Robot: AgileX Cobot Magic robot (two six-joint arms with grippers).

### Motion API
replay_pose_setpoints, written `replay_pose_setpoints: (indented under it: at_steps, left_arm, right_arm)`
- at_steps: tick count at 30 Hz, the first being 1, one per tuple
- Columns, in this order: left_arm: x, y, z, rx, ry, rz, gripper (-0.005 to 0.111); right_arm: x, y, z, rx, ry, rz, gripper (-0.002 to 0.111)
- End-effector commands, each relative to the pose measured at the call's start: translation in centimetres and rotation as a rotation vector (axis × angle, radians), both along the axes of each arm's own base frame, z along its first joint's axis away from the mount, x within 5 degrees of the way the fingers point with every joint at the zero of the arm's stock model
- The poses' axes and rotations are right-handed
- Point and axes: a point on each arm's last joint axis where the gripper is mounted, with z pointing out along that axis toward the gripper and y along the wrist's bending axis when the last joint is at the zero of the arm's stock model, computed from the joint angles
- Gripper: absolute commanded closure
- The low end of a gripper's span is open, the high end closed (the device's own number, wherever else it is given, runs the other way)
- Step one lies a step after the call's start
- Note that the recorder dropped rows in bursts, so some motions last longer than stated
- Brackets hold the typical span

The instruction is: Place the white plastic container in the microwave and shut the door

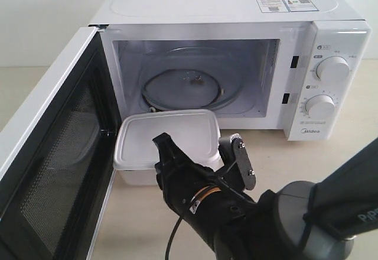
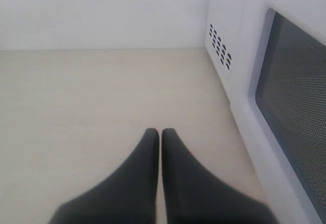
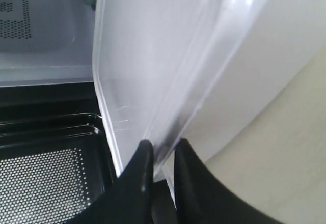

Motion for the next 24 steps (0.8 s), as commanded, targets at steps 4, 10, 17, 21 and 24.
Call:
replay_pose_setpoints:
  at_steps: [4,10,17,21,24]
  left_arm:
    - [0.0,0.0,-0.1,-0.013,-0.002,0.002,0.102]
    - [0.0,0.0,-0.1,-0.013,-0.002,0.002,0.102]
    - [0.0,0.0,-0.1,-0.013,-0.002,0.002,0.102]
    - [0.0,0.0,-0.1,-0.013,-0.002,0.002,0.102]
    - [0.0,0.0,-0.1,-0.013,-0.002,0.002,0.102]
  right_arm:
    - [-1.0,-1.7,0.9,-0.061,-0.062,0.031,0.108]
    - [-1.6,-2.8,0.7,-0.08,-0.081,0.011,0.108]
    - [-1.2,-2.9,1.7,-0.025,-0.193,-0.021,0.108]
    - [-1.1,-2.9,1.9,-0.002,-0.206,-0.034,0.108]
    - [-1.1,-2.9,1.9,-0.001,-0.208,-0.035,0.108]
